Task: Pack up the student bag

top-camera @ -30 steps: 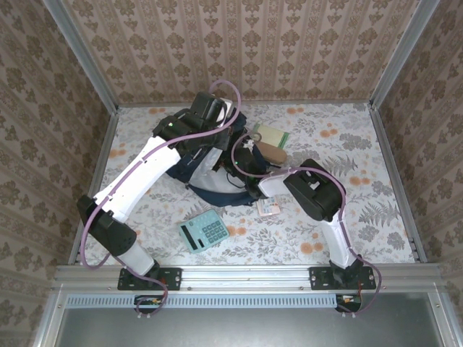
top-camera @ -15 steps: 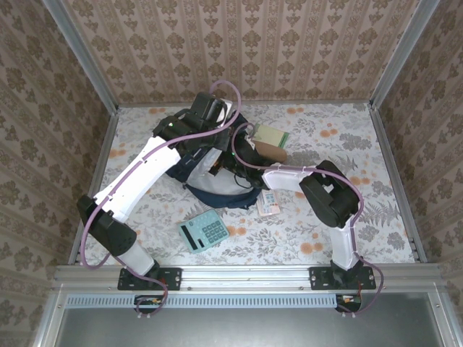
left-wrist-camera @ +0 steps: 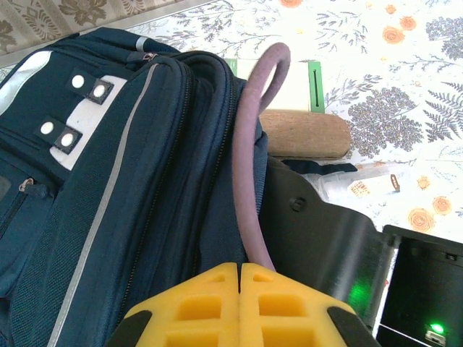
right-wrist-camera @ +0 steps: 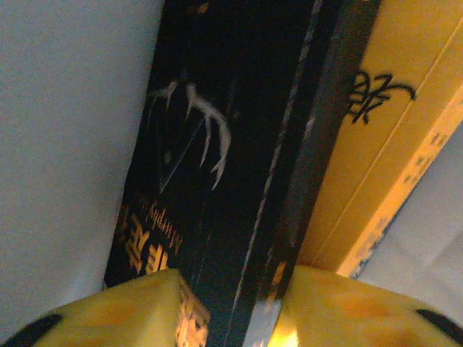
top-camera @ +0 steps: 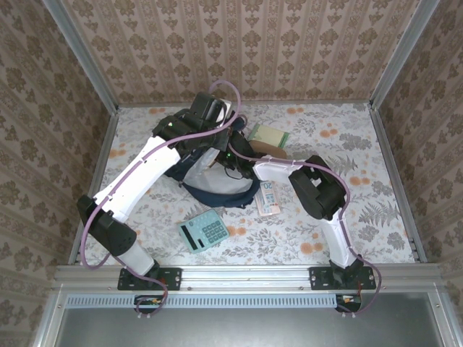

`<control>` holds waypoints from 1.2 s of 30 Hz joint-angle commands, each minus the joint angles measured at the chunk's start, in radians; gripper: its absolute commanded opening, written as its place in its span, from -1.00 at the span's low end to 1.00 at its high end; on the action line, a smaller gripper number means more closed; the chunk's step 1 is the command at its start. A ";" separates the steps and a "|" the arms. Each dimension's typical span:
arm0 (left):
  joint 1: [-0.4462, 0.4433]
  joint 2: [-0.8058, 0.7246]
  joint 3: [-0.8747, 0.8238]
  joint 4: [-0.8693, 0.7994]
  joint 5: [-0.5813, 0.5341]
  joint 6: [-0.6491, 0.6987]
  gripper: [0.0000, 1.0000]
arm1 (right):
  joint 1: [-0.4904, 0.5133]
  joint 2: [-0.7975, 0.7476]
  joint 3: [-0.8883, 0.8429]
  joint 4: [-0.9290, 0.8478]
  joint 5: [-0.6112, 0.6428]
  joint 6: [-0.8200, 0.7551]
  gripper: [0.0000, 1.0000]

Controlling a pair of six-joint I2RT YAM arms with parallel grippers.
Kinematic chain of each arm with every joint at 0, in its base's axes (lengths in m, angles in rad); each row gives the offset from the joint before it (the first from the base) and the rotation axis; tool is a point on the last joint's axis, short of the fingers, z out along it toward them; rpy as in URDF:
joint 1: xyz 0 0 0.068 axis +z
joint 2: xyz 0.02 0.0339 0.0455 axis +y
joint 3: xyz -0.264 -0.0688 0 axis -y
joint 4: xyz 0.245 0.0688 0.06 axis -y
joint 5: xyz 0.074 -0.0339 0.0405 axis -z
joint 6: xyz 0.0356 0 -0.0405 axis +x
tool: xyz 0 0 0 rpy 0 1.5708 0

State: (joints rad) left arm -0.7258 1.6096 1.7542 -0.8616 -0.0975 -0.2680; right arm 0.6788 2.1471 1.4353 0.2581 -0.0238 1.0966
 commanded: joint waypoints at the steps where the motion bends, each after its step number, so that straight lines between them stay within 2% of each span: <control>1: -0.015 -0.002 0.017 0.035 -0.005 -0.001 -1.00 | 0.005 -0.092 -0.106 -0.009 -0.009 -0.029 0.06; 11: -0.007 -0.025 -0.019 -0.007 -0.197 -0.066 -1.00 | 0.005 -0.436 -0.352 -0.126 0.018 -0.229 0.22; 16: 0.007 -0.133 -0.214 0.109 -0.219 -0.131 -1.00 | 0.005 -0.599 -0.469 -0.185 0.038 -0.315 0.28; 21: 0.027 -0.227 -0.381 0.237 -0.200 -0.163 -1.00 | 0.003 -0.724 -0.552 -0.261 0.166 -0.425 0.37; 25: 0.028 -0.275 -0.472 0.312 -0.199 -0.145 -1.00 | -0.009 -0.749 -0.591 -0.262 0.221 -0.471 0.51; 33: 0.026 -0.326 -0.632 0.434 -0.172 -0.093 -1.00 | -0.085 -0.705 -0.572 -0.284 0.227 -0.520 0.54; 36: 0.027 -0.336 -0.646 0.453 -0.119 -0.097 -1.00 | -0.137 -0.674 -0.547 -0.280 0.212 -0.522 0.52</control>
State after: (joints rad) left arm -0.7109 1.3125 1.1191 -0.4664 -0.2306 -0.3813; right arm 0.5800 1.4410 0.8539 0.0071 0.1665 0.6044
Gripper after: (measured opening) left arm 0.038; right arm 0.762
